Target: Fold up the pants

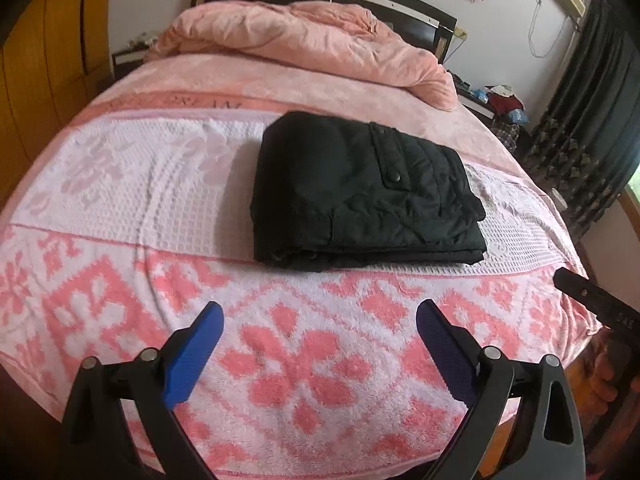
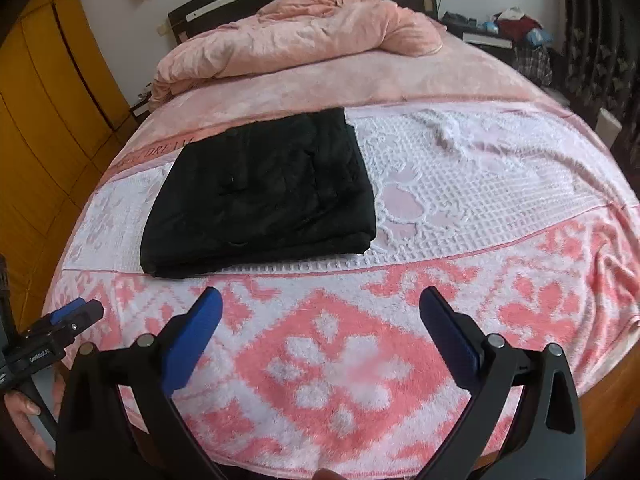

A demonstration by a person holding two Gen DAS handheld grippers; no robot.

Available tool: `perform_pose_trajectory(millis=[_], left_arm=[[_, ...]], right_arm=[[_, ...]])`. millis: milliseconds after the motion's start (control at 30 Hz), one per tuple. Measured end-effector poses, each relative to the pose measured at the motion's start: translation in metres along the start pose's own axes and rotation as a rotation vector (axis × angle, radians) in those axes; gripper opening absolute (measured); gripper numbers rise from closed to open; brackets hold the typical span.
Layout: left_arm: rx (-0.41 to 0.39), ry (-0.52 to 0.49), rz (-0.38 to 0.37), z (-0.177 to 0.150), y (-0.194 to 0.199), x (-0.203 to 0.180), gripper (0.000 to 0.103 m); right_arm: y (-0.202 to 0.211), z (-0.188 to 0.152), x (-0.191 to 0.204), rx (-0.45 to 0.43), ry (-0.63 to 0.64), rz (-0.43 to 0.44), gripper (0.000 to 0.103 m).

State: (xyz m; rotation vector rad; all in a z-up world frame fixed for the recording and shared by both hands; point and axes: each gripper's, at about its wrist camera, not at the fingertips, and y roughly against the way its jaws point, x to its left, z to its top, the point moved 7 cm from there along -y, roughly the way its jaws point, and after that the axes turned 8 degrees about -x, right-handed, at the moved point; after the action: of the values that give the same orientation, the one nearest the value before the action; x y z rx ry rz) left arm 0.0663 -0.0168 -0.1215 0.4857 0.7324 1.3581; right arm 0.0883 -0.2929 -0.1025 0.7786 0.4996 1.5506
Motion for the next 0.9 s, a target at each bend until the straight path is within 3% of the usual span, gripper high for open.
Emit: perform_pose_trajectory(millis=[367,567,900], left_arm=[[-0.060,-0.031,0.056,0.012,0.032,-0.004,0.099],[-0.088,-0.043,0.039,0.017,0.051,-0.014,0.099],[-0.103,-0.065,0.038,0.018,0.064,-0.026,0.099]], right_arm=[[0.031,0.005,0.007,-0.055,0.054,-0.073,0.099],[0.049,0.010,0.015,-0.069,0.026,0.002,0.099],[0.065,0.011,0.032,-0.076,0.038,0.026,0.099]])
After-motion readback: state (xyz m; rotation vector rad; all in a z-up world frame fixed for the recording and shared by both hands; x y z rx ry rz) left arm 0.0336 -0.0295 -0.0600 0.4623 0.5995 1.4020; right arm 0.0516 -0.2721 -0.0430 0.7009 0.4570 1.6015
